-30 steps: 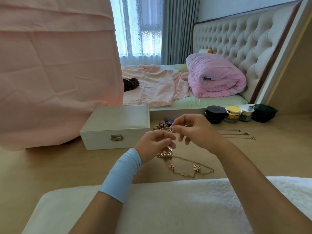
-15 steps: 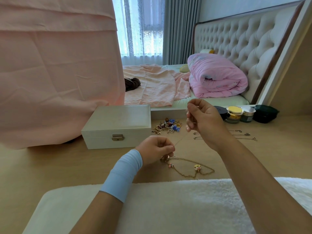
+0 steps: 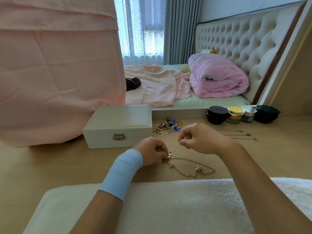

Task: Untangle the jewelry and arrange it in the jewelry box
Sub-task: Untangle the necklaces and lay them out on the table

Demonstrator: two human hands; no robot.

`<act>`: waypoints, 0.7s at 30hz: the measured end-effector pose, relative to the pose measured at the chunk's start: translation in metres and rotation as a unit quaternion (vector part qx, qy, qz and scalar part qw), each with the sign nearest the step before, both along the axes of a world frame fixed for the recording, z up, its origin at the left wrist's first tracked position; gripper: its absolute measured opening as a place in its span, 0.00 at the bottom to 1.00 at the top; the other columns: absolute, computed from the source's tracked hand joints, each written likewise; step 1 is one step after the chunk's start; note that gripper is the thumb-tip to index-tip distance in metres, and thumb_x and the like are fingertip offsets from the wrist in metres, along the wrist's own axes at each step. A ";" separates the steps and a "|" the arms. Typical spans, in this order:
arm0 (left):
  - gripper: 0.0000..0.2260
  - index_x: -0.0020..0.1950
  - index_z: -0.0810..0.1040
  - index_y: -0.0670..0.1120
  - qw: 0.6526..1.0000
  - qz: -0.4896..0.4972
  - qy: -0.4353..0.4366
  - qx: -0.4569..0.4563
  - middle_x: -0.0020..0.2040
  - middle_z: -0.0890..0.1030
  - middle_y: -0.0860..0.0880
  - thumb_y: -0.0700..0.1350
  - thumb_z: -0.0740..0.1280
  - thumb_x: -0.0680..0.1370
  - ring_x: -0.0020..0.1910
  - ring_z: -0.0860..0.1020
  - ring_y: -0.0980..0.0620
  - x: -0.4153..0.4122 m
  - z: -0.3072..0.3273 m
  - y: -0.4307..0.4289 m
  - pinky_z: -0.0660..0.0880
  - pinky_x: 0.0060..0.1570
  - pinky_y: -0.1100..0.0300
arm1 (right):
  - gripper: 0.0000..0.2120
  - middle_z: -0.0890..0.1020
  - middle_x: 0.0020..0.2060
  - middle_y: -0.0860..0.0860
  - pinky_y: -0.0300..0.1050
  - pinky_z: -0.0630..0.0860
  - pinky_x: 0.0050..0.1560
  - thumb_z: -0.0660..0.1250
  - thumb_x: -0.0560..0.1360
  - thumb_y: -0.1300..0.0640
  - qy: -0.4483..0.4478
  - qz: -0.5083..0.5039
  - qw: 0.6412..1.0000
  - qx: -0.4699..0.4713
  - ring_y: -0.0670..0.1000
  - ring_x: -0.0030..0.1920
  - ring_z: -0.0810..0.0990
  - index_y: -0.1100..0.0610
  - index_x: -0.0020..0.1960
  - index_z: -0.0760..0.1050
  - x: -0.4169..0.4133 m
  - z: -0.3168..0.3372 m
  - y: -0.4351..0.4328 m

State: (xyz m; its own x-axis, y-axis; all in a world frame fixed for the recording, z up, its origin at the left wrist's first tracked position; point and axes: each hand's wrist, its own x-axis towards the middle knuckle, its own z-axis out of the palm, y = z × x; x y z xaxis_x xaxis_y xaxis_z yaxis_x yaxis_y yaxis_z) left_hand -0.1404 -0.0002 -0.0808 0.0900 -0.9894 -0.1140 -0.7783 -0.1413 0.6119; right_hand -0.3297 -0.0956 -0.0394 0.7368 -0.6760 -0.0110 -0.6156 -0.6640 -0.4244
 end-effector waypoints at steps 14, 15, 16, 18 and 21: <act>0.10 0.46 0.82 0.51 0.997 0.001 0.076 0.032 0.35 0.80 0.56 0.52 0.64 0.81 0.35 0.75 0.58 0.010 0.010 0.009 0.74 0.46 0.61 | 0.06 0.82 0.41 0.43 0.42 0.74 0.42 0.67 0.80 0.50 -0.005 -0.023 0.998 0.053 0.44 0.41 0.78 0.47 0.46 0.81 -0.011 0.002 -0.007; 0.08 0.47 0.82 0.51 0.996 -0.003 0.079 0.045 0.36 0.80 0.57 0.51 0.64 0.80 0.36 0.75 0.59 0.011 0.010 0.009 0.74 0.47 0.62 | 0.06 0.82 0.41 0.43 0.42 0.74 0.42 0.66 0.80 0.50 0.001 -0.036 0.999 0.040 0.44 0.40 0.77 0.46 0.45 0.80 -0.012 0.002 -0.008; 0.06 0.49 0.82 0.52 0.996 -0.006 0.077 0.050 0.38 0.81 0.57 0.49 0.66 0.80 0.36 0.76 0.60 0.012 0.010 0.009 0.73 0.47 0.62 | 0.07 0.82 0.41 0.43 0.44 0.75 0.43 0.64 0.80 0.50 0.009 -0.047 0.998 0.027 0.44 0.39 0.77 0.46 0.45 0.79 -0.012 0.003 -0.009; 0.05 0.49 0.83 0.53 0.998 -0.006 0.052 0.045 0.39 0.81 0.58 0.44 0.68 0.78 0.35 0.76 0.62 0.012 0.009 0.007 0.73 0.46 0.65 | 0.07 0.81 0.41 0.43 0.47 0.77 0.46 0.61 0.81 0.50 0.029 -0.066 0.997 0.008 0.45 0.42 0.79 0.45 0.47 0.77 -0.012 0.002 -0.011; 0.07 0.46 0.82 0.56 0.999 0.007 0.013 0.029 0.41 0.82 0.58 0.42 0.69 0.78 0.37 0.76 0.62 0.011 0.006 0.004 0.72 0.43 0.68 | 0.07 0.79 0.44 0.42 0.47 0.77 0.48 0.59 0.81 0.49 0.077 -0.092 0.993 -0.001 0.46 0.46 0.78 0.47 0.50 0.76 -0.012 0.000 -0.012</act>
